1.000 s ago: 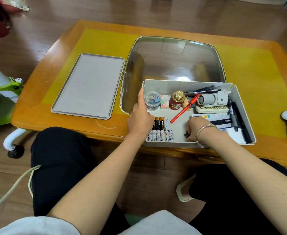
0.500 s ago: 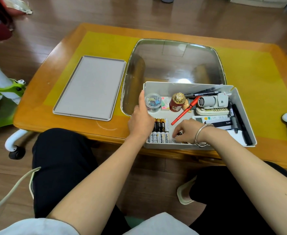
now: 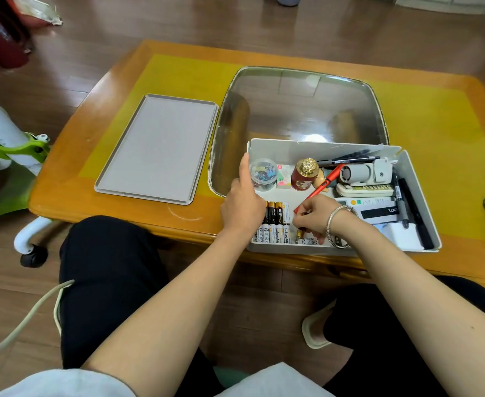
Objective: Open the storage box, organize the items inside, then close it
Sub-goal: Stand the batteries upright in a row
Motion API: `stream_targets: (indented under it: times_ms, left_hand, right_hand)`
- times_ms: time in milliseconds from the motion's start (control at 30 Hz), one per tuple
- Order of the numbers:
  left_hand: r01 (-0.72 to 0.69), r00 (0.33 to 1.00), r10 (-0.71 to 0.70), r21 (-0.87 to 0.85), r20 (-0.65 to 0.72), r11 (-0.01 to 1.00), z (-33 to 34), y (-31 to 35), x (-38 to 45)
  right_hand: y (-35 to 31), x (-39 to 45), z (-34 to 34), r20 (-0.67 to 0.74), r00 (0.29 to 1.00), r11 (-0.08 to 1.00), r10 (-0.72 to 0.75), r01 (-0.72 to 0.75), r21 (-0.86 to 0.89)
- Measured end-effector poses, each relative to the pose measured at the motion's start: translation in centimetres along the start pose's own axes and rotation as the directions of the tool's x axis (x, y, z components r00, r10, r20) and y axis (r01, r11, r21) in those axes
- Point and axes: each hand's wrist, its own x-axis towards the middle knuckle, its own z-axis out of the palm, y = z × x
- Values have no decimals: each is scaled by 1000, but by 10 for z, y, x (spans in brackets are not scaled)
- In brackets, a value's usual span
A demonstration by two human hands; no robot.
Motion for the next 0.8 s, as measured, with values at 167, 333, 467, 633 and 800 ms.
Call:
stream_targets:
  times_ms: [167,333,467,633,800]
  left_hand:
    - [-1,1000,1,10,-5,1000,1,0,0]
    - [10,1000,-10,15,-1,1000,1,0,1]
    - [8,1000,-8,19,-5,1000,1,0,1]
    - [3,1000,-3,17,6,1000,1,0,1]
    - [3,1000,-3,16,4,1000,1,0,1]
  right_hand:
    - [-2,0,1,-89,994,997,-60,65,49]
    - [-7,10,6,-194,981,999,-18,8,-50]
    - [-9,15,11,-195,981,991,12,-39,-132]
    - [-10,18,9,-200,980,976,-6,-38,-216]
    - [-9,13,1,-242,970,950,-34,-43,-308]
